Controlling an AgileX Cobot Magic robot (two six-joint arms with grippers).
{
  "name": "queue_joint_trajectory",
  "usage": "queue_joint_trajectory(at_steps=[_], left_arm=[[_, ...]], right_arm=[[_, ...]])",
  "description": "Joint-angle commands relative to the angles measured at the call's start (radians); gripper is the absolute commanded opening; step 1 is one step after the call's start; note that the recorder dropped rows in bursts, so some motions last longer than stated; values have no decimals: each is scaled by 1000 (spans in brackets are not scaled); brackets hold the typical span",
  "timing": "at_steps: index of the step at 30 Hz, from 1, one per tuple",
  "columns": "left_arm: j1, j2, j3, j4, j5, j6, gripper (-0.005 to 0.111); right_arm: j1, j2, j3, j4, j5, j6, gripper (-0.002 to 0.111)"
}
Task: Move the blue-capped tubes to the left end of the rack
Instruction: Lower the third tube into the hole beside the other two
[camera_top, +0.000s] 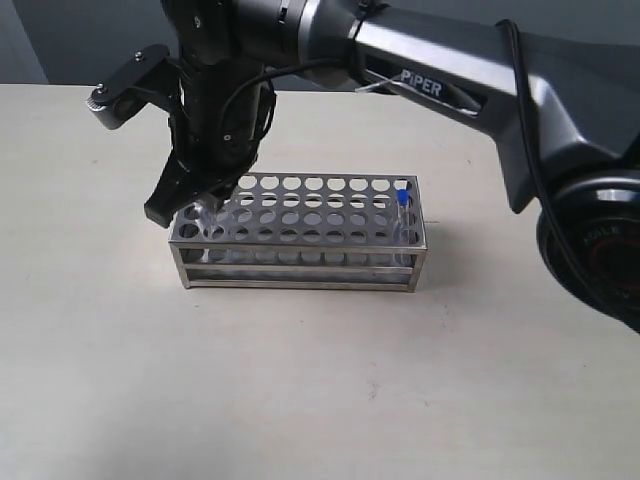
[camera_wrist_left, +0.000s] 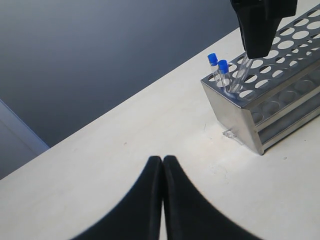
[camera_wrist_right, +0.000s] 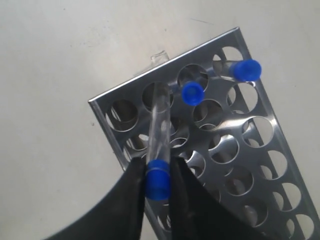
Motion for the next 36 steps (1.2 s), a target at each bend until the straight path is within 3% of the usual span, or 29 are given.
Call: queue_joint_trajectory(at_steps=[1,36], left_arm=[[-4,3,-5,-16,-5,-5,1],[-4,3,-5,-16,-5,-5,1]], right_arm=[[-4,-24,2,-27,-25,8,-1],[-4,35,-36,23,-91,8,-1]])
